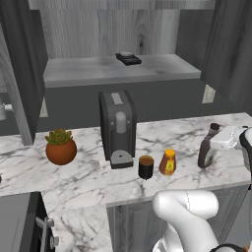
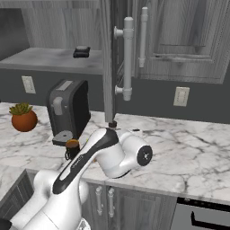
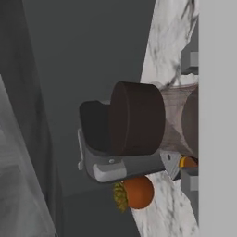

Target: Pick the syrup bottle and honey bottle from the cabinet and place them next to the mug.

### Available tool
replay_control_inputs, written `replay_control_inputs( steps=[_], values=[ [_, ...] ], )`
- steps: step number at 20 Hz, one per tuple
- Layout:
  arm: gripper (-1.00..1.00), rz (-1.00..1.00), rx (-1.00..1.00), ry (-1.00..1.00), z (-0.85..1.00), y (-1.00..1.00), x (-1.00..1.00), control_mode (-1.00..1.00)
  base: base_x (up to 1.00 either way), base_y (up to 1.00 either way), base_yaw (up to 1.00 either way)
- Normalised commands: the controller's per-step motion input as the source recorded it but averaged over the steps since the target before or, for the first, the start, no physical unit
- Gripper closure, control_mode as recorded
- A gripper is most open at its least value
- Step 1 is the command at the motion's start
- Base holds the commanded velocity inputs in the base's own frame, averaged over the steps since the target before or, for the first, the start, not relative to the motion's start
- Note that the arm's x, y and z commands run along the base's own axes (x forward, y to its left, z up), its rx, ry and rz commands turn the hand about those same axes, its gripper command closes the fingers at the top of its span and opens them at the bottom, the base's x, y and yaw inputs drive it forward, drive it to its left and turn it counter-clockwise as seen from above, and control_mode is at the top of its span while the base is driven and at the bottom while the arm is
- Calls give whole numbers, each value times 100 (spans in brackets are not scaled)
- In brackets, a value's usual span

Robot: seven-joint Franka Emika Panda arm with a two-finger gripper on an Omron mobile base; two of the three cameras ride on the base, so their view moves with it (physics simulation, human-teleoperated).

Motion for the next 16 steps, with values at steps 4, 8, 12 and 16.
replay_control_inputs(
  steps=[4, 8, 12, 16],
  values=[
    [100, 2, 0, 0, -23, 0, 8, -100, 0, 0, 0],
    [100, 1, 0, 0, -28, 0, 10, -100, 0, 0, 0],
    [100, 0, 0, 0, -29, 1, 19, -100, 0, 0, 0],
    [100, 0, 0, 0, -16, 3, 14, -100, 0, 0, 0]
  ],
)
